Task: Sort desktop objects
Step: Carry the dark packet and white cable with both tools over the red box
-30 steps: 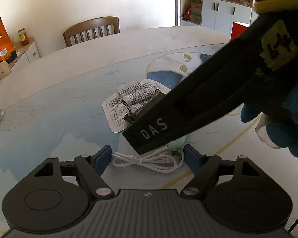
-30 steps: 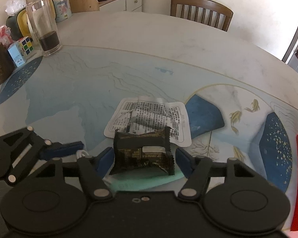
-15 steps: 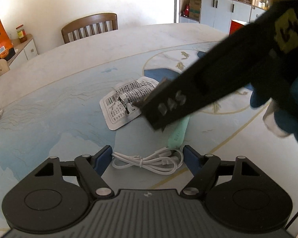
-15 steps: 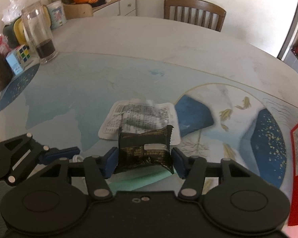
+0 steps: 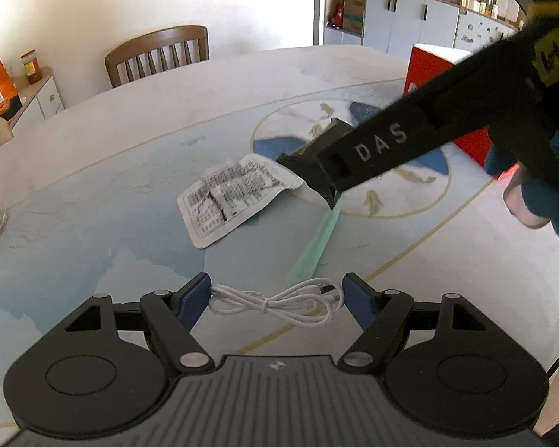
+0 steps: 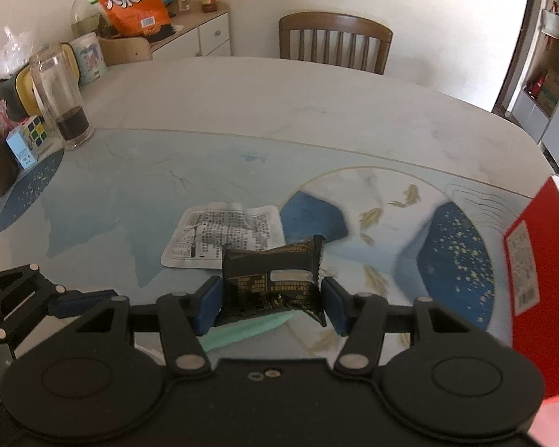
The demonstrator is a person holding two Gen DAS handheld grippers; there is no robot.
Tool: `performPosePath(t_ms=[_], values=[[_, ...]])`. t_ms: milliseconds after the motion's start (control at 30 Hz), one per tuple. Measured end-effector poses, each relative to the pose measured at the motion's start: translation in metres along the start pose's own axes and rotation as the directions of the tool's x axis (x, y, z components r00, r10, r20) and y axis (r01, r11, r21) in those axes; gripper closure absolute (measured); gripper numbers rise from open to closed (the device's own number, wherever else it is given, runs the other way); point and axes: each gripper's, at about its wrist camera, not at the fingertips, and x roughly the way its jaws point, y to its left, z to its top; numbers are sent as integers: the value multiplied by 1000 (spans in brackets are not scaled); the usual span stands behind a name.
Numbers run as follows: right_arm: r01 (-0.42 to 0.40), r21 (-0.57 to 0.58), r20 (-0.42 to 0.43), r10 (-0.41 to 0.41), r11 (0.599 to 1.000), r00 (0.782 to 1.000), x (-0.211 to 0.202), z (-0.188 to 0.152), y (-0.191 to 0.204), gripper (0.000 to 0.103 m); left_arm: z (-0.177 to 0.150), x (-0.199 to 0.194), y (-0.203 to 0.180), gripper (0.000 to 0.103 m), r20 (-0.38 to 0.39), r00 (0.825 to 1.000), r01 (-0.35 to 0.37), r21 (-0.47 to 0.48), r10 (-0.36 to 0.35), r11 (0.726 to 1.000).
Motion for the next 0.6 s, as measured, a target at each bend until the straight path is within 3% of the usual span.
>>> performPosePath(t_ms=[600], values=[[25,65,77,-30,998,997,-61,-16,-47,46,39,-27,-43,26,101,995,10,46,-15,999]])
